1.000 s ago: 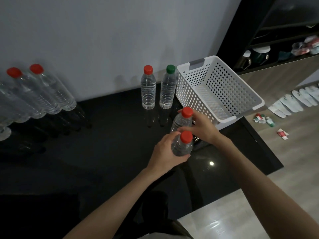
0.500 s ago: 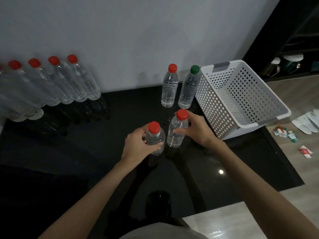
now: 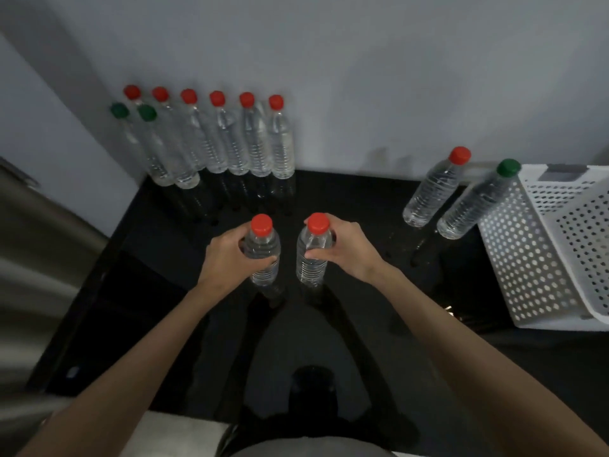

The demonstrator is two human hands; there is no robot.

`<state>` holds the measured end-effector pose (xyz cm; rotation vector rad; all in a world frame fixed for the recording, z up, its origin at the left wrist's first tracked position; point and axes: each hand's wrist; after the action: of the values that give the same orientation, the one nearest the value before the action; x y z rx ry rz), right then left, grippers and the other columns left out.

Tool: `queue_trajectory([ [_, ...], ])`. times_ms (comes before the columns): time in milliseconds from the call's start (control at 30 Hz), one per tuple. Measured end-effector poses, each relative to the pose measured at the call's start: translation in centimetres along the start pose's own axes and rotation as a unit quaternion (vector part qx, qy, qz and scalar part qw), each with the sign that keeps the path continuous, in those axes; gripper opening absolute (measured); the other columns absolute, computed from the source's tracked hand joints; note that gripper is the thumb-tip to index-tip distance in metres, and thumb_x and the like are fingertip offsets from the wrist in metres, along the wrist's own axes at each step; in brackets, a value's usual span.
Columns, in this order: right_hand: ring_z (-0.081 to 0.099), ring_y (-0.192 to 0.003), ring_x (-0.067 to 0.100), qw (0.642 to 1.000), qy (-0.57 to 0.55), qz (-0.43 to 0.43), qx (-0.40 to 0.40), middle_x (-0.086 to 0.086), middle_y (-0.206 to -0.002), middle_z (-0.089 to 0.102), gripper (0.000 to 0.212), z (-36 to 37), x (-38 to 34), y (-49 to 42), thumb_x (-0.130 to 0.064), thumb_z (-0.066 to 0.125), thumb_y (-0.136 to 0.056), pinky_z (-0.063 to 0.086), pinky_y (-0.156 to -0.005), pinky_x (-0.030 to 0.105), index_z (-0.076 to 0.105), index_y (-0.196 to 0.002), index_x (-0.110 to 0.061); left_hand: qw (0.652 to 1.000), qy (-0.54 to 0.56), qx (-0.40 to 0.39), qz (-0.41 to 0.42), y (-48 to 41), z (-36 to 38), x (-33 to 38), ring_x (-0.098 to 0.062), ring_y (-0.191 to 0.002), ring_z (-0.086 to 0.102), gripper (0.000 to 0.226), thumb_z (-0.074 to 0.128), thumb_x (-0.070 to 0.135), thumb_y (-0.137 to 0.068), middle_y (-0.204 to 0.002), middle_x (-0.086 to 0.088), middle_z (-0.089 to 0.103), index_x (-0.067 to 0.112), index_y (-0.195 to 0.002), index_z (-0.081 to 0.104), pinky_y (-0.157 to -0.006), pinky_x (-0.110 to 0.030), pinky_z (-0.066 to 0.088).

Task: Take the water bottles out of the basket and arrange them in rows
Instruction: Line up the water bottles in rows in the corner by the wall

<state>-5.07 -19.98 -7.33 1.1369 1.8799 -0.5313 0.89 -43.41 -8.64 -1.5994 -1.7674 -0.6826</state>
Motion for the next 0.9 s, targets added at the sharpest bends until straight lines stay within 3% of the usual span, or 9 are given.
queue_trajectory([
  [100,0.061,-0.104,0.005,1.000,-0.010,-0.002,-0.015,-0.006,-0.111,0.066,0.055,1.6,-1.1,-1.4,-0.018,0.083,-0.072,0.046,-0.090,0.017,0.058,-0.121,-0.019,1.000,-0.007,0.011,-0.024,-0.4,-1.4,-1.4,0.014,-0.083,0.060,0.053,0.090,0.030,-0.061,-0.095,0.020,0.067,0.029,-0.108,0.066,-0.076,-0.004,0.045],
  [333,0.060,-0.107,0.002,0.999,-0.030,-0.004,0.013,-0.013,-0.112,0.062,0.063,1.9,-1.0,-0.8,-0.013,0.084,-0.069,0.053,-0.093,0.028,0.051,-0.120,-0.030,1.000,0.017,-0.024,-0.010,-0.6,-1.7,-3.8,-0.004,-0.098,0.062,0.062,0.090,0.034,-0.062,-0.108,0.009,0.061,0.031,-0.115,0.057,-0.086,-0.033,0.056],
  [500,0.054,-0.120,0.006,0.990,-0.090,0.003,0.104,-0.012,-0.128,0.053,0.078,5.0,-0.3,1.3,-0.009,0.082,-0.072,0.053,-0.096,0.036,0.040,-0.132,-0.032,0.991,0.133,0.019,-0.018,1.7,-0.2,-4.7,-0.003,-0.115,0.057,0.075,0.087,0.027,-0.068,-0.127,0.006,0.055,0.027,-0.132,0.047,-0.097,-0.024,0.051],
  [667,0.054,-0.123,0.015,0.975,-0.092,0.023,0.199,-0.008,-0.135,0.048,0.081,8.0,-0.3,1.3,-0.022,0.080,-0.075,0.049,-0.098,0.046,0.031,-0.136,-0.042,0.983,0.170,0.064,-0.014,3.0,0.6,-4.4,0.008,-0.118,0.052,0.089,0.085,0.018,-0.071,-0.125,0.036,0.048,0.066,-0.123,0.031,-0.097,-0.012,0.043],
  [800,0.055,-0.121,0.014,0.974,-0.068,0.030,0.213,-0.007,-0.133,0.049,0.074,8.6,-0.7,1.0,-0.036,0.073,-0.080,0.049,-0.098,0.047,0.029,-0.139,-0.038,0.981,0.180,0.066,-0.021,2.9,1.0,-4.1,0.003,-0.122,0.052,0.087,0.082,0.022,-0.075,-0.128,0.035,0.048,0.066,-0.126,0.028,-0.103,-0.026,0.045],
  [900,0.057,-0.117,0.011,0.978,-0.054,0.031,0.200,-0.009,-0.129,0.052,0.073,8.2,-1.2,0.1,-0.031,0.075,-0.079,0.050,-0.096,0.047,0.029,-0.134,-0.044,0.980,0.190,0.054,-0.021,1.8,0.4,-4.2,0.002,-0.118,0.056,0.077,0.080,0.029,-0.077,-0.126,0.031,0.053,0.059,-0.129,0.032,-0.101,-0.033,0.049],
])
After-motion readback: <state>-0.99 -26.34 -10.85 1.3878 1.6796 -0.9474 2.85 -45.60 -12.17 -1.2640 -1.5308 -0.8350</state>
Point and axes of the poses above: each hand's wrist, its own y-axis away from the middle knuckle, its own z-axis out of the palm, x = y × z
